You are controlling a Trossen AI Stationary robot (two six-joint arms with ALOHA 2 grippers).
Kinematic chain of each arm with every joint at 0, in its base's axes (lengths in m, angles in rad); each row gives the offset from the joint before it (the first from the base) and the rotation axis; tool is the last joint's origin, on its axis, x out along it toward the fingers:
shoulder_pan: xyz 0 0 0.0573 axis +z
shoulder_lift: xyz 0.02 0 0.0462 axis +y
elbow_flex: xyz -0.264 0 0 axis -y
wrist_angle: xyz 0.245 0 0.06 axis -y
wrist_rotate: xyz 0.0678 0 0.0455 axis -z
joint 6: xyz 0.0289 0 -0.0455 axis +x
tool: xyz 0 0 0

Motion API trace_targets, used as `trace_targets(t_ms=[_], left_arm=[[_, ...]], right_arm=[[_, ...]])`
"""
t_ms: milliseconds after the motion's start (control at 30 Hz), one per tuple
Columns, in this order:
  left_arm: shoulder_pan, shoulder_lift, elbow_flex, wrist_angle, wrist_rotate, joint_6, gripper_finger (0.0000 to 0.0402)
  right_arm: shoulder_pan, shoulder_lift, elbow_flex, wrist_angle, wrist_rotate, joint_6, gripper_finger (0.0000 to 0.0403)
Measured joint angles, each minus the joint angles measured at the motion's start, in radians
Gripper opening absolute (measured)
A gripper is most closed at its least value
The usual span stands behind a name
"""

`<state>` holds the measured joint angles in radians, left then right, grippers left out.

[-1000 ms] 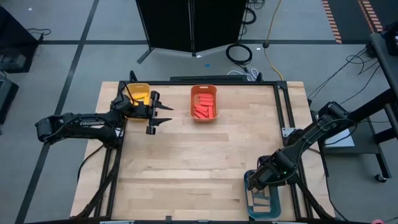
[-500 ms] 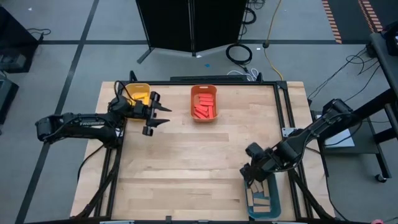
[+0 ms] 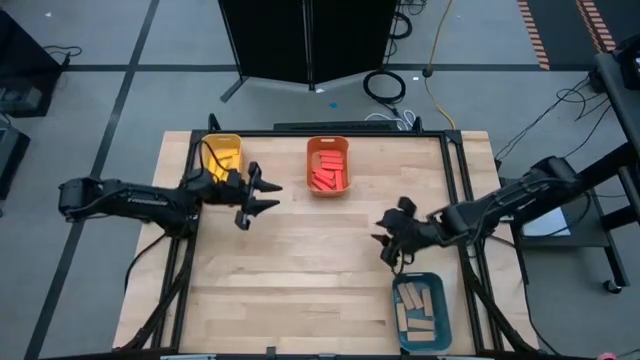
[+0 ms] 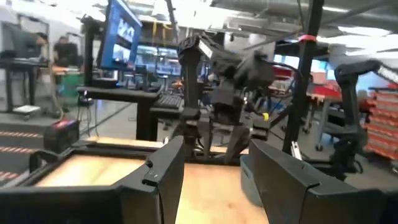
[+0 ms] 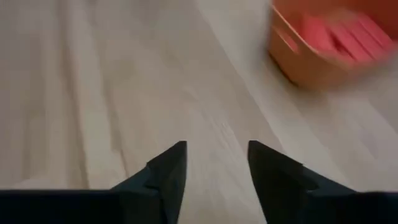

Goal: Sort blocks
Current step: Return to Home Position

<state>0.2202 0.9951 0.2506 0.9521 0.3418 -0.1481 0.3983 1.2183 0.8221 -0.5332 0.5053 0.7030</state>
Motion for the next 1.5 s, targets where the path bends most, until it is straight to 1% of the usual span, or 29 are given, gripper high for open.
trace_targets(t_ms=[133,233,300,367,433,533,600,733,800,867,933,1000,1100,1167,1267,1367,1500], left_arm=[[-0.111,0.0,-0.003,-0.038,-0.175,0.005,0.0176],[-0.177,0.0,-0.004,-0.072,-0.318,0.028,0.0176],[-0.207,0.0,-0.004,-0.09,-0.371,0.034,0.0176],[-0.224,0.001,-0.004,-0.107,-0.381,0.048,0.0176],[-0.239,0.001,-0.004,-0.117,-0.382,0.048,0.0176],[-0.246,-0.043,-0.013,-0.152,-0.383,0.028,0.0176],[-0.247,-0.105,-0.038,-0.166,-0.386,0.043,0.0176],[-0.236,-0.252,-0.139,-0.203,-0.5,0.06,0.0176],[-0.223,-0.322,-0.197,-0.199,-0.517,0.051,0.0176],[-0.209,-0.393,-0.244,-0.225,-0.518,0.032,0.0176],[-0.193,-0.45,-0.241,-0.285,-0.517,0.025,0.0176],[-0.175,-0.502,-0.242,-0.349,-0.506,0.035,0.0176],[-0.147,-0.56,-0.242,-0.442,-0.487,0.049,0.0176],[-0.127,-0.592,-0.242,-0.501,-0.471,0.034,0.0176],[-0.1,-0.65,-0.242,-0.601,-0.466,0.008,0.0176],[-0.074,-0.716,-0.242,-0.678,-0.468,-0.003,0.0176],[-0.035,-0.806,-0.242,-0.743,-0.474,-0.002,0.0176]], right_arm=[[-0.118,-0.051,-0.179,0.464,-0.144,-0.336,0.0123],[-0.205,-0.056,-0.257,0.715,-0.244,-0.528,0.0081],[-0.254,-0.055,-0.284,0.807,-0.295,-0.62,0.0049],[-0.293,-0.051,-0.293,0.87,-0.327,-0.684,0.0017],[-0.324,-0.051,-0.297,0.901,-0.35,-0.722,0.0007],[-0.363,-0.051,-0.296,0.946,-0.395,-0.744,0.0005],[-0.388,-0.053,-0.296,0.951,-0.415,-0.75,0.0002],[-0.441,-0.054,-0.296,0.935,-0.433,-0.76,0.0001],[-0.464,-0.054,-0.318,0.931,-0.433,-0.751,0.0001],[-0.486,-0.054,-0.366,0.96,-0.434,-0.715,0.0001],[-0.503,-0.068,-0.431,1.03,-0.435,-0.679,0.0001],[-0.521,-0.094,-0.51,1.137,-0.445,-0.649,0.0],[-0.557,-0.145,-0.637,1.286,-0.46,-0.599,0.0],[-0.579,-0.194,-0.697,1.345,-0.465,-0.57,0.0],[-0.61,-0.27,-0.753,1.345,-0.486,-0.536,0.0],[-0.633,-0.345,-0.774,1.317,-0.487,-0.532,0.0],[-0.673,-0.444,-0.768,1.12,-0.486,-0.554,0.0]])
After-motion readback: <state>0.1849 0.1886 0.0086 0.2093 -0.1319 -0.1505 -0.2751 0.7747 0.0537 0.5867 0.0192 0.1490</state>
